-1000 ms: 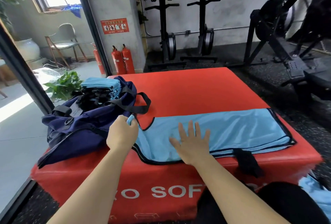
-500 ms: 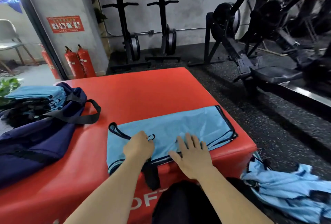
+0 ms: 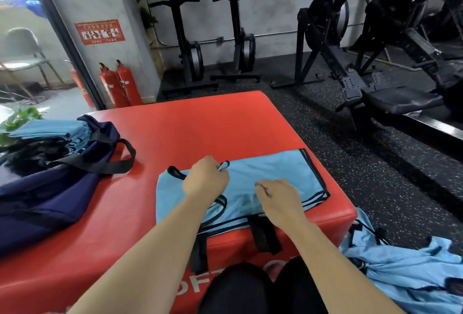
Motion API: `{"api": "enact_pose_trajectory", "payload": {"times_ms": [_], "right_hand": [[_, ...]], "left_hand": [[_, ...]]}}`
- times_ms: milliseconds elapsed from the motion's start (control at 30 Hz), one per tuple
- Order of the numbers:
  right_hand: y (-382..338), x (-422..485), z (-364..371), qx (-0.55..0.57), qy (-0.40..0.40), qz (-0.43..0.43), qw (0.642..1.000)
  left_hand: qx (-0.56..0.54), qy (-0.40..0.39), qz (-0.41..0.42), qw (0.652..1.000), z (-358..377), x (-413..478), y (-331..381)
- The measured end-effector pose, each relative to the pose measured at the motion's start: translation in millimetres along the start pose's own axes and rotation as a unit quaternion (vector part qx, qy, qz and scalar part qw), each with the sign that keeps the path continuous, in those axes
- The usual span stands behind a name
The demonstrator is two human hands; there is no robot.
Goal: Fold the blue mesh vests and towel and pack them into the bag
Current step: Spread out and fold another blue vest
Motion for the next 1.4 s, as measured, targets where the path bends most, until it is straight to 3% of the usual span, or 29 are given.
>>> {"api": "enact_pose_trajectory", "payload": {"times_ms": [67, 133, 200, 233, 333, 400, 467, 533, 600, 733, 900, 1000, 1200, 1400], "right_hand": [[4, 8, -10, 0.162, 0.028, 0.054, 0.985], [16, 14, -18, 0.288, 0.048, 0.126, 0.948], [32, 17, -21, 0.315, 0.040, 0.187, 0.930], [39, 17, -22, 0.316, 0.033, 0.210, 0.925], [47, 22, -25, 0.307, 0.040, 0.213, 0.927], [44, 24, -26, 0.271, 0.040, 0.207, 0.939], [42, 26, -23, 0.241, 0.029, 0.216, 0.946], [39, 26, -21, 0.197, 0.019, 0.222, 0.955], [37, 24, -20, 0.152, 0.028, 0.217, 0.964], [31, 11, -26, 0.072, 0.135, 0.158, 0.975], [32, 4, -13, -0.112, 0.067, 0.171, 0.976], [30, 4, -14, -0.129, 0.038, 0.170, 0.976], [31, 3, -18, -0.152, -0.002, 0.179, 0.972], [27, 6, -22, -0.107, 0.040, 0.177, 0.977]], "left_hand": [[-0.057, -0.010, 0.032, 0.998, -5, 4, 37], [-0.115, -0.109, 0.056, 0.986, 17, 0, 64], [-0.211, -0.240, 0.040, 0.947, 51, -11, 73], [-0.242, -0.255, 0.023, 0.936, 61, -12, 69], [-0.240, -0.120, 0.001, 0.963, 51, 2, 40], [-0.104, -0.010, 0.037, 0.994, 34, 9, 27], [0.042, 0.067, 0.074, 0.994, 25, 6, 21], [0.108, 0.092, 0.090, 0.986, 28, 3, 14], [0.129, 0.085, 0.092, 0.984, 34, 2, 1], [0.159, 0.049, 0.083, 0.983, 46, 0, -20], [0.134, -0.025, 0.070, 0.988, 64, 4, -36], [0.108, -0.059, 0.074, 0.990, 70, 4, -39], [0.145, -0.056, 0.126, 0.980, 68, -1, -44], [0.196, -0.094, 0.157, 0.963, 78, -16, -47]]}}
Point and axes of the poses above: each hand's wrist, its own x-axis towards the middle knuckle, its own z-axis out of the palm, y = z × x, the point moved 7 cm from there along x, towards the middle knuckle, and after that the axes turned 14 degrees about x, right-handed, at the moved point
